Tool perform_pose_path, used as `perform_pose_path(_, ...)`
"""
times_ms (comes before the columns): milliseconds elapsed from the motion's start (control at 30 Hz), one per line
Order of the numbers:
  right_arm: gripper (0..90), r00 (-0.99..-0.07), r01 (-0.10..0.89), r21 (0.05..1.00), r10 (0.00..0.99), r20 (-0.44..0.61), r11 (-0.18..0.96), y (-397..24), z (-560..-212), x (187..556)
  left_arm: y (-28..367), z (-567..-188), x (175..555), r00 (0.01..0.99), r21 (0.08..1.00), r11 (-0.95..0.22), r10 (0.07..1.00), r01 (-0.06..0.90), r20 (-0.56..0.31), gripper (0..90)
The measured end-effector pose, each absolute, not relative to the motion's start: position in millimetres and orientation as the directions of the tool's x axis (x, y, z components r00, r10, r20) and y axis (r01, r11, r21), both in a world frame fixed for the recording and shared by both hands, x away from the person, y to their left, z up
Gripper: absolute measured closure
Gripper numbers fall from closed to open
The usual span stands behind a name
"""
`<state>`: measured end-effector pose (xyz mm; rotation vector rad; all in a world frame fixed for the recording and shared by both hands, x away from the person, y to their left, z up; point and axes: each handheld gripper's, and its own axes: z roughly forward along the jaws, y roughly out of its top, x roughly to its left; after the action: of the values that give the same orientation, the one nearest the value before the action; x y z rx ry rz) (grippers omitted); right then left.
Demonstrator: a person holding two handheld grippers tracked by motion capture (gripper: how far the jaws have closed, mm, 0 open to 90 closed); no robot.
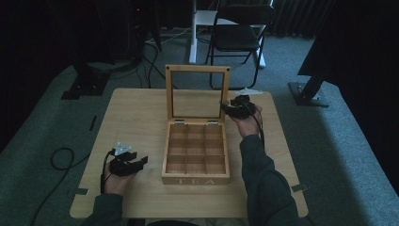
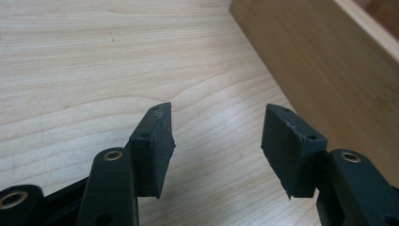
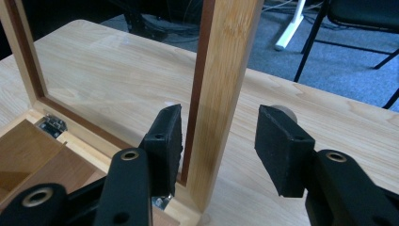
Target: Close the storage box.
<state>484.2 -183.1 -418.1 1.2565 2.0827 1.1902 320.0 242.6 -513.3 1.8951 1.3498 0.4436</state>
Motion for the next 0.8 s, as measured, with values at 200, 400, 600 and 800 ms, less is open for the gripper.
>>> perform_pose_path(200,49.5,-0.502,0.494,0.840,0.862,0.064,0.225,-176,-419,493,237,-501,327,0.401,0.760,-0.155,0.904,0.631,-0.149,44.0)
perform_pose_path(400,48.9,-0.508,0.485,0.843,0.859,0.056,0.232,-171,-414,500,231,-490,340,0.410,0.768,-0.164,0.902,0.620,-0.138,44.1)
perform_pose_path(600,49.9,-0.521,0.467,0.850,0.853,0.042,0.244,-168,-404,507,228,-480,352,0.404,0.778,-0.161,0.906,0.608,-0.128,44.2)
perform_pose_path(800,51.0,-0.532,0.469,0.857,0.843,0.078,0.216,-169,-403,511,220,-476,360,0.417,0.781,-0.168,0.900,0.601,-0.128,44.2)
